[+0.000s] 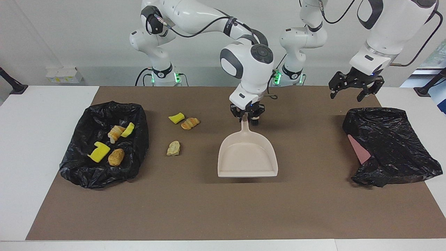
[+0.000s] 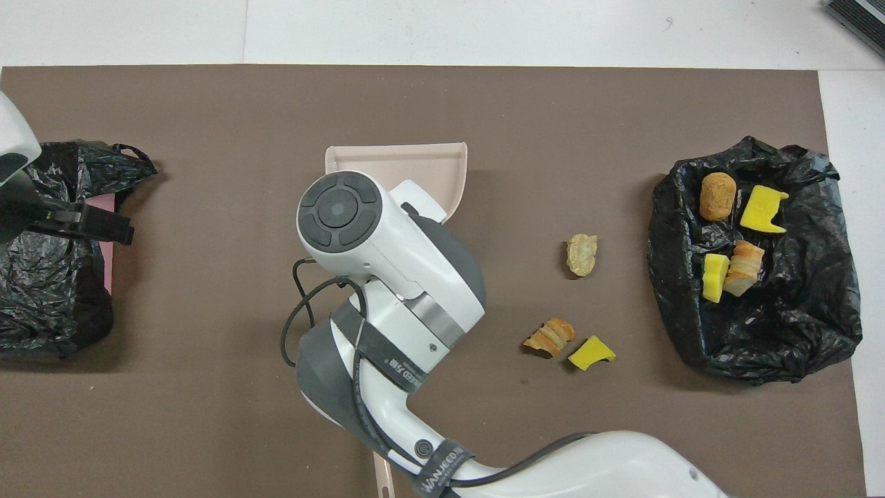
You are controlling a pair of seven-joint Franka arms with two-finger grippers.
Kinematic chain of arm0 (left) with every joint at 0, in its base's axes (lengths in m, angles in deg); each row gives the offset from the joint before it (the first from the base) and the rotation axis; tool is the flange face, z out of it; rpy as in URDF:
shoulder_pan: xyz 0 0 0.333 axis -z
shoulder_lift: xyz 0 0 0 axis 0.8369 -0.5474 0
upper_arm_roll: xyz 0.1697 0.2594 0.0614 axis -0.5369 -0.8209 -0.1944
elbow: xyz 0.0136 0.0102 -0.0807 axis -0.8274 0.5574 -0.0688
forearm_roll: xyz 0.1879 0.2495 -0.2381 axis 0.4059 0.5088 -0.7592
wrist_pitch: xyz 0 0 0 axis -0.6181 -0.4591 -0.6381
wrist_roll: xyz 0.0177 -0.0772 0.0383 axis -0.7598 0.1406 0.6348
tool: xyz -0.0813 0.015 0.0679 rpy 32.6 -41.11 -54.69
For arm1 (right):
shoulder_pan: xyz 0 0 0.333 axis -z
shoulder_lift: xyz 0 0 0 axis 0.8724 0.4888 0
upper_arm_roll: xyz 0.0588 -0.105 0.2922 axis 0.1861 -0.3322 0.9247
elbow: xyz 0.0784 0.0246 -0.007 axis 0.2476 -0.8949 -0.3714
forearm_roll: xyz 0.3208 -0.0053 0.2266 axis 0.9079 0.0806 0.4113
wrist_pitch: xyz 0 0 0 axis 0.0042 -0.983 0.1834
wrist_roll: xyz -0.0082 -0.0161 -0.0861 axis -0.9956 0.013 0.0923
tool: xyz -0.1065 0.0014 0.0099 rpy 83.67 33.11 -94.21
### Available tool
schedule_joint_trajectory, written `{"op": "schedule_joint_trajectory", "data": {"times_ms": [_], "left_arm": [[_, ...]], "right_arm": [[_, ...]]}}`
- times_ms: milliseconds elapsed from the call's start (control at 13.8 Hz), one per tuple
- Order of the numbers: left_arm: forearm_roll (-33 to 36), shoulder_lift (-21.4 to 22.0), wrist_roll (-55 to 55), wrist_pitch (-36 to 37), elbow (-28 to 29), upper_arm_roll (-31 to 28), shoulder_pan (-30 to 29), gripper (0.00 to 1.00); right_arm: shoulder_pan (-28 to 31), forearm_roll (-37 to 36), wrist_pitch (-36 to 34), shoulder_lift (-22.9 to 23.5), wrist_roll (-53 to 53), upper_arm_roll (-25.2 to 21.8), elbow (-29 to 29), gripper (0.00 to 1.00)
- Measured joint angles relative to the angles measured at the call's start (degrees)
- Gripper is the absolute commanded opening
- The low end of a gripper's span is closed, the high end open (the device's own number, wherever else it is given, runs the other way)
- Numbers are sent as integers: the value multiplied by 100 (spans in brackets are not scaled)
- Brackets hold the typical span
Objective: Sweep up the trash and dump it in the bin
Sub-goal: 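Bring the empty dustpan back to the table center with the right gripper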
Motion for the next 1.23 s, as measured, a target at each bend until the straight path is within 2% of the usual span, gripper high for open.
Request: {"op": "schedule_joint_trajectory", "data": {"times_ms": [435,508,581,726,1016,1234], "left_arm": [[0,0,2,0,0,-94,-99,100],[0,0,2,0,0,-94,-113,100],[0,0,3,0,0,-94,-119,100],[1,0,3,9,0,-90,-120,100],[25,0,7,101,0,-51,-116,100],[25,-6,8,101,6,-19,-100,100]], "right_arm": [[-315,7,691,700,139,-3,163,0],[-335,7,804,811,139,-4,163,10],[-356,7,873,902,140,-5,167,15],[-389,6,896,960,140,-23,181,35],[-371,6,883,946,140,-66,283,52],[-310,15,673,763,140,-68,376,65]]}}
